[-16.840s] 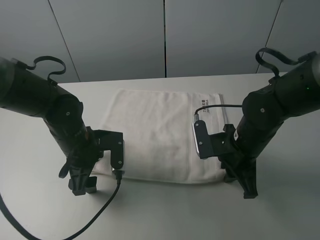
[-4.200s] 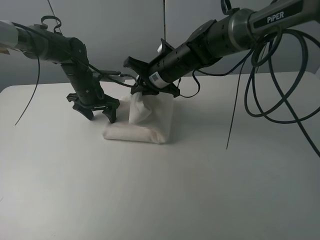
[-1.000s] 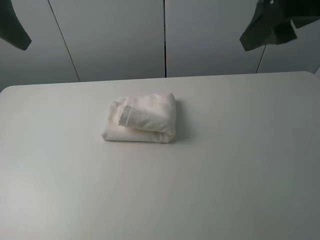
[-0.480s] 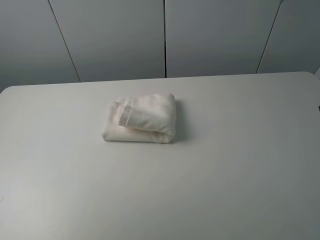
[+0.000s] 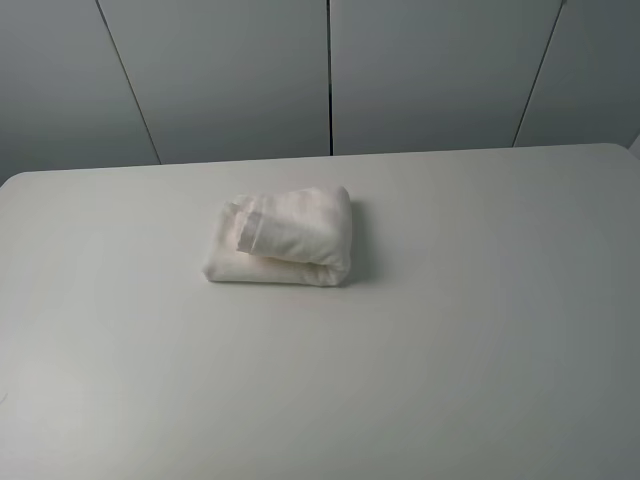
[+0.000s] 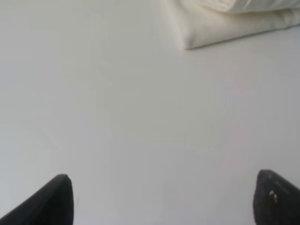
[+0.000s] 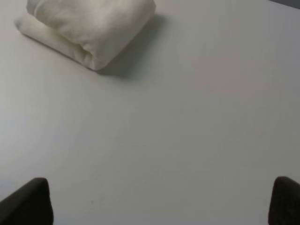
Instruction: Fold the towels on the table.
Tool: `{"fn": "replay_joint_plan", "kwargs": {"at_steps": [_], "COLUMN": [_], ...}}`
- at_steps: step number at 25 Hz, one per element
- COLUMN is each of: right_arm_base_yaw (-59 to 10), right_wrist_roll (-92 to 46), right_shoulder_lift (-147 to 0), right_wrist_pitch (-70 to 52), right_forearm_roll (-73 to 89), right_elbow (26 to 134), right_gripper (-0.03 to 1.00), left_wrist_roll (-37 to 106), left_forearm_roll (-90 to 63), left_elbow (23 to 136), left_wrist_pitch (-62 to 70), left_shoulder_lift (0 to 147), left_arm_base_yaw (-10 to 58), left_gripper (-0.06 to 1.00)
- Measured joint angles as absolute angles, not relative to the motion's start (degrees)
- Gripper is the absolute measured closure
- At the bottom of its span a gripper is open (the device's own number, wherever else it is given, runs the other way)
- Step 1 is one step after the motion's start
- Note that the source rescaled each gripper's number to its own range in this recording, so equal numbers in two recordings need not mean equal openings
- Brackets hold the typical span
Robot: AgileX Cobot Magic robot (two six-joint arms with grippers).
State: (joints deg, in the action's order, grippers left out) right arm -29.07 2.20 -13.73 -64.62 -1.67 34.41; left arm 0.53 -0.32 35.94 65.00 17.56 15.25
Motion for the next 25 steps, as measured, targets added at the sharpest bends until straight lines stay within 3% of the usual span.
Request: {"fn": "replay_joint_plan", "kwargs": {"at_steps": [11, 25], "right_arm_base_yaw": [-29.07, -29.07], "right_wrist_roll": [0.0, -1.5], "right_shoulder_lift": [-2.74, 0.07], "right_wrist_pitch": [-64.73, -63.13], "right_forearm_roll": [-0.45, -0.42], "right_elbow": [30.09, 29.41], "right_gripper": [-0.03, -0.03], "left_wrist_roll": [0.38, 0.38], "left_forearm_roll": [-2.27, -2.73], "left_elbow": [31.53, 29.34], "left_wrist_pitch": [65.39, 62.32], "left_shoulder_lift": [1.08, 0.0], "left_arm_base_yaw": [15.25, 15.25], "left_gripper": [-0.05, -0.05]}}
